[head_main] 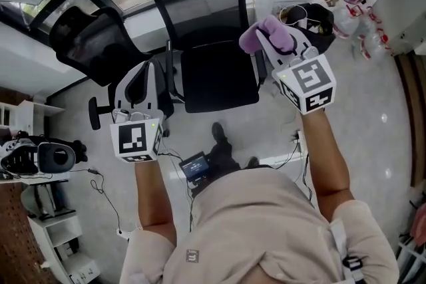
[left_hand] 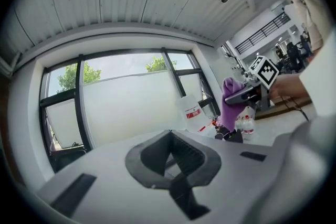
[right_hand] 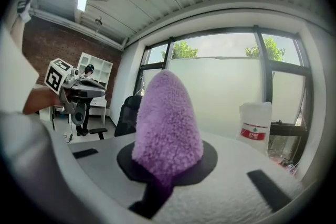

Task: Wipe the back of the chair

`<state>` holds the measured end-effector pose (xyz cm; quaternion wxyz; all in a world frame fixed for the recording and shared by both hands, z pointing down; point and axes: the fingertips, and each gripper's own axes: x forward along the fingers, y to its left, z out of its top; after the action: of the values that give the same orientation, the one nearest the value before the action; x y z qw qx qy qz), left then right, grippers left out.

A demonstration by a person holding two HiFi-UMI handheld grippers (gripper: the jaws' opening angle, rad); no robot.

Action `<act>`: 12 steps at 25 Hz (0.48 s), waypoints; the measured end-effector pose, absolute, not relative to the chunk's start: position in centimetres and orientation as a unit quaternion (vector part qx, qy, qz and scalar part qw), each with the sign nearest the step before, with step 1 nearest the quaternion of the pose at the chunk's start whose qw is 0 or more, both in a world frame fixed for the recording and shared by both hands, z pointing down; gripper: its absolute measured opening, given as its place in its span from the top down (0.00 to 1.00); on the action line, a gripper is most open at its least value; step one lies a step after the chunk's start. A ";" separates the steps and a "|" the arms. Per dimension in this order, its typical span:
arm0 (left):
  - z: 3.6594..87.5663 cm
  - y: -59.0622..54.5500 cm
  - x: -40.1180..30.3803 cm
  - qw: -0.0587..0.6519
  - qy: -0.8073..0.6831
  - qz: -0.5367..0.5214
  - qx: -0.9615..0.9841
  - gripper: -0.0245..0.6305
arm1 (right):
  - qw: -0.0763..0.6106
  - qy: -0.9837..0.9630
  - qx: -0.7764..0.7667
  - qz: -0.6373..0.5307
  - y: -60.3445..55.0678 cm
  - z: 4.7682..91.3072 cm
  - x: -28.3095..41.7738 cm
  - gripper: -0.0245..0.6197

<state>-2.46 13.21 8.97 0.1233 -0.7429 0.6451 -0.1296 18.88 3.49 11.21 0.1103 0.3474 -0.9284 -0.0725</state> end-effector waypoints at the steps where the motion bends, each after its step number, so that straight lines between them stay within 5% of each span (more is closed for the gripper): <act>1: 8.2 14.3 -2.0 0.128 0.647 -0.127 -0.741 0.95 | 0.109 -0.929 0.346 -0.074 4.5 10.6 19.6 0.94; 12: 4.1 23.5 -3.7 0.120 0.661 -0.097 -0.734 0.95 | 0.126 -0.929 0.334 -0.095 14.0 8.0 19.1 0.94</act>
<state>-3.68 23.47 4.13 0.1198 -0.7344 0.6610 -0.0971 19.13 14.03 7.98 0.1259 0.3340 -0.9292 -0.0955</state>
